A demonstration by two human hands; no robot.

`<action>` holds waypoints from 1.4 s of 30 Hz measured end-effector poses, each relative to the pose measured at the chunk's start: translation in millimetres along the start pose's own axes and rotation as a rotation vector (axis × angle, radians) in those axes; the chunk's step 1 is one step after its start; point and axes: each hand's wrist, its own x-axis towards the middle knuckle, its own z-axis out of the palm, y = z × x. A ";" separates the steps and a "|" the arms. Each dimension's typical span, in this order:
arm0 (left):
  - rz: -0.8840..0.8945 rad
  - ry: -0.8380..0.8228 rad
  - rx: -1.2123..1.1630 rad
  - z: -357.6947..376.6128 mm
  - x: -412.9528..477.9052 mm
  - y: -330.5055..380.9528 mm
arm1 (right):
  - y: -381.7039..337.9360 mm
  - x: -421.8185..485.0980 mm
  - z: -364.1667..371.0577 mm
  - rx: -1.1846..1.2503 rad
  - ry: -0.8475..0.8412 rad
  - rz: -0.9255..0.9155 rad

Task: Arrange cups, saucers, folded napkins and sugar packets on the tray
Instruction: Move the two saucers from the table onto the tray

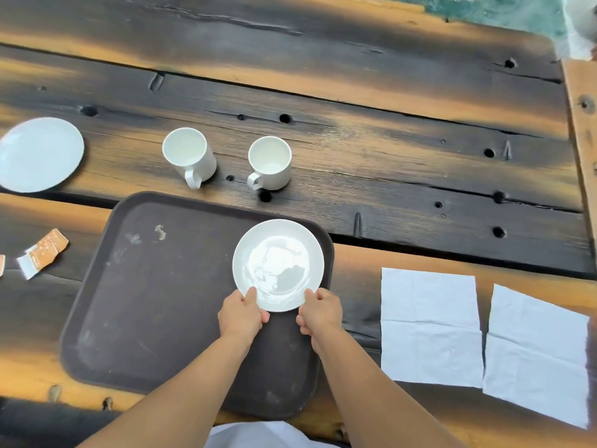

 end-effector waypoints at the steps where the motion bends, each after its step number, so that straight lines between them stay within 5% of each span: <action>1: 0.004 0.003 0.009 -0.1 0.2 0.0 | 0.0 0.1 0.4 -0.004 0.001 -0.004; 14: 0.032 -0.018 0.049 -1.5 2.7 0.2 | -1.2 2.8 -0.4 -0.401 0.089 -0.125; 29: 0.153 -0.311 0.261 -30.7 17.7 7.5 | 4.8 -27.9 12.8 -0.347 0.275 -0.119; 42: 0.268 -0.320 0.378 -168.4 93.8 2.3 | -0.8 -98.1 147.2 -0.565 0.323 -0.290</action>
